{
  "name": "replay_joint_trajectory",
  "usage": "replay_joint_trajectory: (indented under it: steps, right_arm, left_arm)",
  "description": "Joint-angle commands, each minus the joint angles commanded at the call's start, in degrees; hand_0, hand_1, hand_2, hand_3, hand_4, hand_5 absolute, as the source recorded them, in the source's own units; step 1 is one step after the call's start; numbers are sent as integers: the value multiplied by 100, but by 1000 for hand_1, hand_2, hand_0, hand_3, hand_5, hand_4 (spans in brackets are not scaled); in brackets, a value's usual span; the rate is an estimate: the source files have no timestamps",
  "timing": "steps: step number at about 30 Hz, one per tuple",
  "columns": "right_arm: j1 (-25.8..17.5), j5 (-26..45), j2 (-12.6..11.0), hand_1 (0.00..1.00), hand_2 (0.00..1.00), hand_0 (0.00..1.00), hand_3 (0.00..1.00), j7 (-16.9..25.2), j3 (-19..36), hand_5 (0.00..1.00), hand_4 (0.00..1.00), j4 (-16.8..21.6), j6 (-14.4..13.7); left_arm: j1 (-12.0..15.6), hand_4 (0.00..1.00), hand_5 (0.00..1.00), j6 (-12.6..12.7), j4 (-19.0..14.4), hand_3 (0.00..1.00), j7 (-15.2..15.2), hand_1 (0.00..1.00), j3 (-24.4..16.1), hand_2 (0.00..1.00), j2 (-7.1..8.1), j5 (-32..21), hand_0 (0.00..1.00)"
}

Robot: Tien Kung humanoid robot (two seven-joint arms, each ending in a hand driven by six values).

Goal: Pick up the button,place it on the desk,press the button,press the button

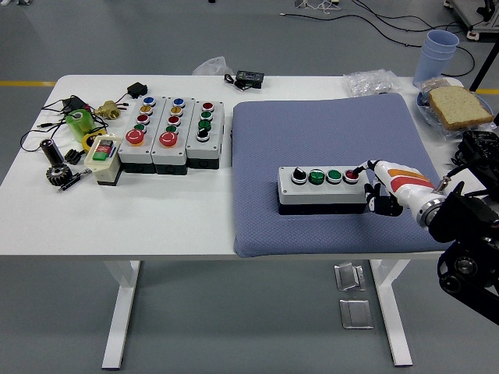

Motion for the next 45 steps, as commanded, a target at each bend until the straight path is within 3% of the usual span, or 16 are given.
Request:
replay_joint_trajectory:
  steps: [30, 37, 45]
  right_arm:
    - [-22, 43, 71, 2, 235, 130, 738, -81, -184, 2, 366, -84, 103]
    - [-52, -88, 93, 2, 236, 131, 737, -20, 66, 2, 372, 104, -48]
    - [26, -245, 435, 2, 236, 132, 737, -22, 343, 2, 371, 212, -74]
  left_arm:
    - [-46, 257, 481, 11, 0, 417, -6, 421, -17, 418, 0, -21, 533]
    - [-54, 257, 480, 14, 0, 417, -9, 421, -11, 418, 0, -51, 533]
    - [-67, 257, 480, 13, 0, 417, -5, 421, -18, 418, 0, -51, 533]
